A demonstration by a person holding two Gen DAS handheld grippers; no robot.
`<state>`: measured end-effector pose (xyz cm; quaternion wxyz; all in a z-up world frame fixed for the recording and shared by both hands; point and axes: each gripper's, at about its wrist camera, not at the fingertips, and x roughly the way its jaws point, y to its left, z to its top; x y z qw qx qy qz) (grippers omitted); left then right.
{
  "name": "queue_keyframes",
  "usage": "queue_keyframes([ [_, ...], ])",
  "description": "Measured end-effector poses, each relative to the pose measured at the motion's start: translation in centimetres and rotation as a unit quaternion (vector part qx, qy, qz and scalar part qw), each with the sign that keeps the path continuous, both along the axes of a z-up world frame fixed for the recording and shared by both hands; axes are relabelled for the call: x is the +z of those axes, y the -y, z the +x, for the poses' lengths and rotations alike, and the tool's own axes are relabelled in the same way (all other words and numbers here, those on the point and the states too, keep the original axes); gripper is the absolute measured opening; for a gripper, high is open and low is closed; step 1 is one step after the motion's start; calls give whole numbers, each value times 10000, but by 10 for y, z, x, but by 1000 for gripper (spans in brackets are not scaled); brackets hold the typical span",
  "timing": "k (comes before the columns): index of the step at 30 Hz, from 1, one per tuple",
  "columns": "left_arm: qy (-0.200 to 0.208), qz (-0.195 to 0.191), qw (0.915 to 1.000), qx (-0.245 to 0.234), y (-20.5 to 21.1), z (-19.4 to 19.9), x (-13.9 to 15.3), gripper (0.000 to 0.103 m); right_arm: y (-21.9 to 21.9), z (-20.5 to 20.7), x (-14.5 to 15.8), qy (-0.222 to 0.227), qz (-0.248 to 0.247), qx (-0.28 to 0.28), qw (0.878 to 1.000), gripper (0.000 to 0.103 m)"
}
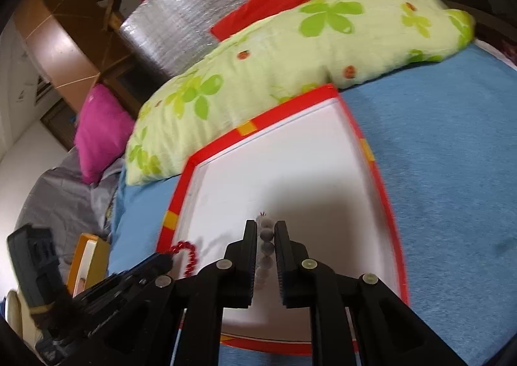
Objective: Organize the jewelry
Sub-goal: 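Lower the white bracelet into the tray and open the right tool while the left releases the red bracelet there, then withdraw both open tools from the tray back over the bracelets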
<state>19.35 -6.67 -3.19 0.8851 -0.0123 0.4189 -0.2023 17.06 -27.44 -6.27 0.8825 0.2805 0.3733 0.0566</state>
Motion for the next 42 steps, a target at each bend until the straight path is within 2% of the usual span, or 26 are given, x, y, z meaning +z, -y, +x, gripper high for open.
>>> queue_keyframes([
  [1,12,18,10000,-24,1,-2,0,32,3,0,-1,-66,49,-17,10000,16],
  [3,43,61,9999,-77,3,-8,1,38,7,-2,-2,-138,59,-71,9999,23],
  [4,53,74,9999,-117,4,-12,2,38,9,-3,-1,-156,14,-107,9998,30],
  [6,52,114,9998,-124,3,-16,4,39,12,-7,2,-142,6,-118,9998,36],
  [11,82,88,9997,233,-17,-25,8,41,13,-21,10,-95,-138,-22,9999,37],
  [16,276,179,9963,791,-44,-41,17,52,9,-40,19,-127,-394,187,9990,37],
  [21,307,305,9930,1101,-60,-62,19,56,9,-64,25,-138,-504,307,9982,36],
  [31,195,676,9930,951,-62,-117,8,59,18,-109,32,-242,-410,385,9981,37],
  [37,17,831,9927,871,-68,-147,-5,59,35,-139,26,-429,-157,217,9987,36],
  [42,-199,965,9922,767,-74,-159,-20,60,47,-149,17,-650,-217,119,9976,36],
])
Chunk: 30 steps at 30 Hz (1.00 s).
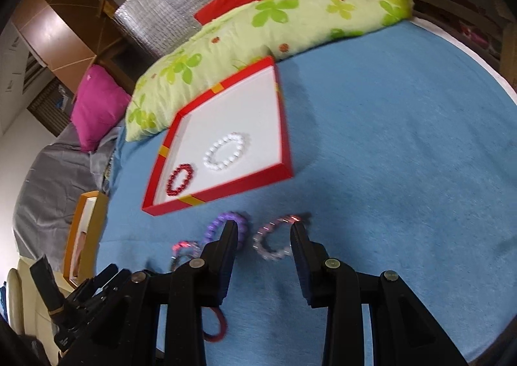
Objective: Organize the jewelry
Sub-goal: 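Withdraw both open tools from the tray back over the bracelets, then grasp the pink-clear bead bracelet with the right tool while the left tool grasps the silver bangle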
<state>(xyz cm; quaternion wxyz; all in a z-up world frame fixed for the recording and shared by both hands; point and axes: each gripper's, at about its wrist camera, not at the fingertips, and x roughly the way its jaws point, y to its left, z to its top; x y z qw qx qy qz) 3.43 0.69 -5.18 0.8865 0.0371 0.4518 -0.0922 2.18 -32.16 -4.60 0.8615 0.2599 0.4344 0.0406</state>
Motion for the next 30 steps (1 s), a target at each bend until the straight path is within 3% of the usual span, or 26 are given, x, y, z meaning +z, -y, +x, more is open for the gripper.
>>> queue_keyframes([
  [10,-320,-230,9992,-100,-7,1,-12,60,14,4,-22,-490,-101,-29,9987,36],
  [13,-206,-278,9993,-156,-3,0,-8,60,12,7,-26,-575,-123,66,9982,36],
  [21,-12,-290,9966,-770,40,-5,1,65,5,14,-33,-669,-186,79,9976,36],
  [30,-122,-254,9911,-1298,84,-7,-6,72,1,25,-42,-710,-279,-72,9971,37],
])
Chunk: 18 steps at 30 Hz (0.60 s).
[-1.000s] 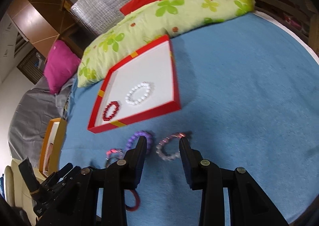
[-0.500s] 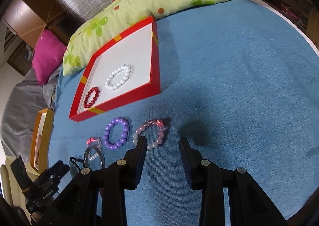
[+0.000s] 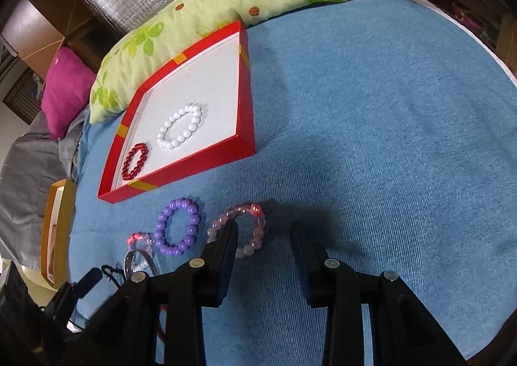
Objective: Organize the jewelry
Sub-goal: 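Grasp the pink-clear bead bracelet with the right tool while the left tool grasps the silver bangle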
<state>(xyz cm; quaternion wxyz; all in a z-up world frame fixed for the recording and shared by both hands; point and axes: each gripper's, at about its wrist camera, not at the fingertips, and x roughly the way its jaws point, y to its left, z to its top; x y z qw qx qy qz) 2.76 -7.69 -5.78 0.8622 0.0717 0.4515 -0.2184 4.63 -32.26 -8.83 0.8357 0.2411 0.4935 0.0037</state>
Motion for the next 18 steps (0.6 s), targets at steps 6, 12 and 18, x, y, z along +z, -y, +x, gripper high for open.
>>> queue_keyframes([
  [6,-176,-1,9997,-146,16,2,-9,73,-18,8,0,46,-640,145,9978,17],
  [12,-292,23,9995,-114,23,8,-16,73,-33,7,3,134,-1290,292,9911,9],
  [18,-305,-51,9995,-110,27,11,-19,74,-25,7,1,95,-1094,175,9938,9],
])
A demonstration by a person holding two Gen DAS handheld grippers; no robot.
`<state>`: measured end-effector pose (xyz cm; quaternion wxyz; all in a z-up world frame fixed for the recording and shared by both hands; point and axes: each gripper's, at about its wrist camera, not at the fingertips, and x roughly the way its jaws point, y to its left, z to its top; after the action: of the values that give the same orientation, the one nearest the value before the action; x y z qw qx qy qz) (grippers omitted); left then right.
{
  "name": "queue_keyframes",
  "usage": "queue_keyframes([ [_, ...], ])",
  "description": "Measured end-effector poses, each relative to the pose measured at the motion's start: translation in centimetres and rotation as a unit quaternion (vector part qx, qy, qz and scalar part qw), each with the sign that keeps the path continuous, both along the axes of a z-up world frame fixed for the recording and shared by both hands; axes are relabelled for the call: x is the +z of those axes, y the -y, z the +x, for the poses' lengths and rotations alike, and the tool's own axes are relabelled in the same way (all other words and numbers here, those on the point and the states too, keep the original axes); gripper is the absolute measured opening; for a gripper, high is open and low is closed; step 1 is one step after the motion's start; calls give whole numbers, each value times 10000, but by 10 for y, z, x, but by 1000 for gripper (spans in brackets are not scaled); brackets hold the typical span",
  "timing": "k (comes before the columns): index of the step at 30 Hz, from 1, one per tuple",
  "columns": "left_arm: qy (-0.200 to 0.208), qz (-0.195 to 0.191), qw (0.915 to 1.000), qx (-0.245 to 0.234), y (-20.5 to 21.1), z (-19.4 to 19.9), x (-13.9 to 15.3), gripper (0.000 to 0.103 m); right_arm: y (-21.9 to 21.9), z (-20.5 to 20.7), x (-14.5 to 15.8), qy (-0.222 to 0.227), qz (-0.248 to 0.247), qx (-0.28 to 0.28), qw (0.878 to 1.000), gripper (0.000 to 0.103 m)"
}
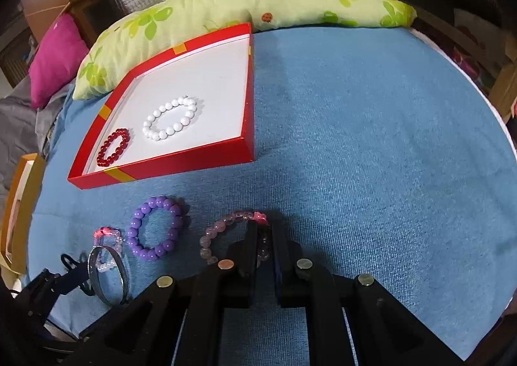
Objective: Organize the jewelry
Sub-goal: 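Grasp the pink-clear bead bracelet with the right tool while the left tool grasps the silver bangle, then carry the pink-clear bracelet into the tray with the right tool while the left carries the bangle there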
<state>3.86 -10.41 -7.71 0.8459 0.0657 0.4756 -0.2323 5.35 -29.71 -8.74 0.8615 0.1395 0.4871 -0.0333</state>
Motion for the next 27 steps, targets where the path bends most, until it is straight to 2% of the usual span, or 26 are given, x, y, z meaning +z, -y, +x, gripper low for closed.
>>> queue_keyframes([
  [6,122,-18,9999,34,2,2,-1,74,-4,-1,0,53,-83,-22,9999,9],
  [8,147,-12,9999,45,2,3,-1,71,-4,-2,1,81,-70,-18,9999,9],
  [10,166,-12,9998,65,1,4,0,63,-2,-3,3,118,-11,-33,9999,9],
  [18,241,-1,9997,52,-3,2,3,62,3,-11,18,437,112,-62,9990,9],
  [27,487,-279,9983,137,-16,0,30,62,2,-16,36,841,340,49,9959,9],
])
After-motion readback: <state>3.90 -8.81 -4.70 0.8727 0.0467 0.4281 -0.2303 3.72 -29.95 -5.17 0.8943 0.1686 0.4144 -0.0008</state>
